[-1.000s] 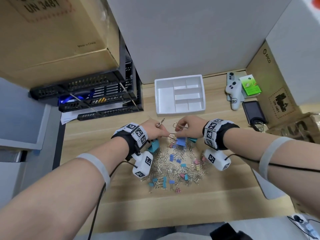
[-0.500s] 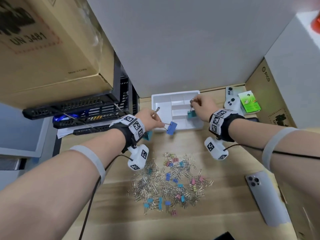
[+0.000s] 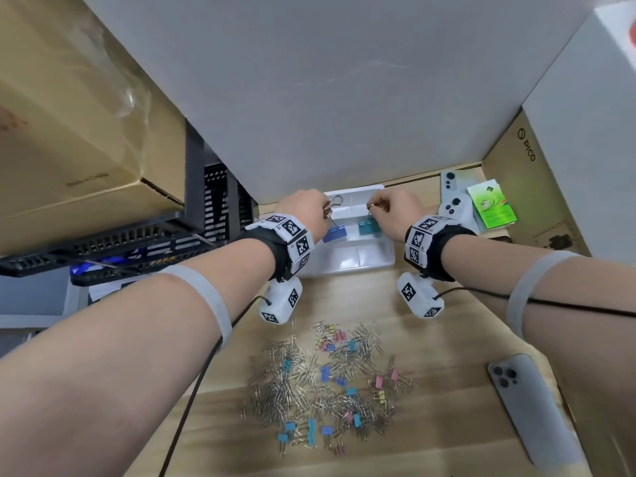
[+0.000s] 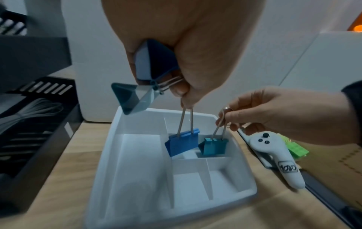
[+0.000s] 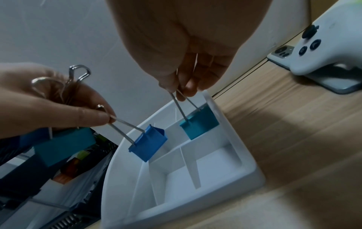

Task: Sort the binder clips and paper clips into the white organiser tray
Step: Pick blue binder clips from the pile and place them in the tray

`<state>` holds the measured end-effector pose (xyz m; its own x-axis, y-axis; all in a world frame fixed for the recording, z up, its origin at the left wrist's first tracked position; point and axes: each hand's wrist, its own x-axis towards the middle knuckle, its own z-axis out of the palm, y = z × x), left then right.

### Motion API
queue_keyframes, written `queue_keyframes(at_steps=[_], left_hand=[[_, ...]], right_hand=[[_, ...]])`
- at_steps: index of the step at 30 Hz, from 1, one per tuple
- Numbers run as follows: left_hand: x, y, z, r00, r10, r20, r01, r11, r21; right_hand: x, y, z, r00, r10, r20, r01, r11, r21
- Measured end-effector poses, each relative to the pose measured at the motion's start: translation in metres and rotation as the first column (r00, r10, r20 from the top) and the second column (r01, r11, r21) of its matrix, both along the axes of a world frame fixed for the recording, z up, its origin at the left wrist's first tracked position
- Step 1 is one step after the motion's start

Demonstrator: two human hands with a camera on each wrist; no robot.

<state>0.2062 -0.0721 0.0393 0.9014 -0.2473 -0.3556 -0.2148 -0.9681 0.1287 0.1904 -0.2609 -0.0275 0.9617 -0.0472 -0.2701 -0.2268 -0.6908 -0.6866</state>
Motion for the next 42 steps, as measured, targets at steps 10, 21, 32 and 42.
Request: queue_keyframes(at_steps=[10,21,32,42], left_hand=[[0.023,-0.017,-0.015,0.997,-0.072,0.002,0.072,0.997,-0.036],[0.028,-0.016,-0.036,0.998,-0.064,0.011,0.063,0.998,0.03],[0.022,-0.015,-0.04,0.998,0.034,0.056,-0.032,0.999,-0.044],[-0.001,0.01,-0.037,0.956,0.284,-0.068,-0.278,0.814,-0.51]], right_hand=[[0.014,-0.001,-0.012,1.0,0.0,-0.005,-0.001,0.999,-0.045],[0.019,0.0,-0.015,0.997,-0.071,0.031,0.07,0.997,0.027],[0.012,0.009,-0.011,0.991,-0.134,0.022,0.132,0.987,0.093],[-0.01,0.02,0.006,0.995,-0.083,0.048,0.074,0.984,0.163]])
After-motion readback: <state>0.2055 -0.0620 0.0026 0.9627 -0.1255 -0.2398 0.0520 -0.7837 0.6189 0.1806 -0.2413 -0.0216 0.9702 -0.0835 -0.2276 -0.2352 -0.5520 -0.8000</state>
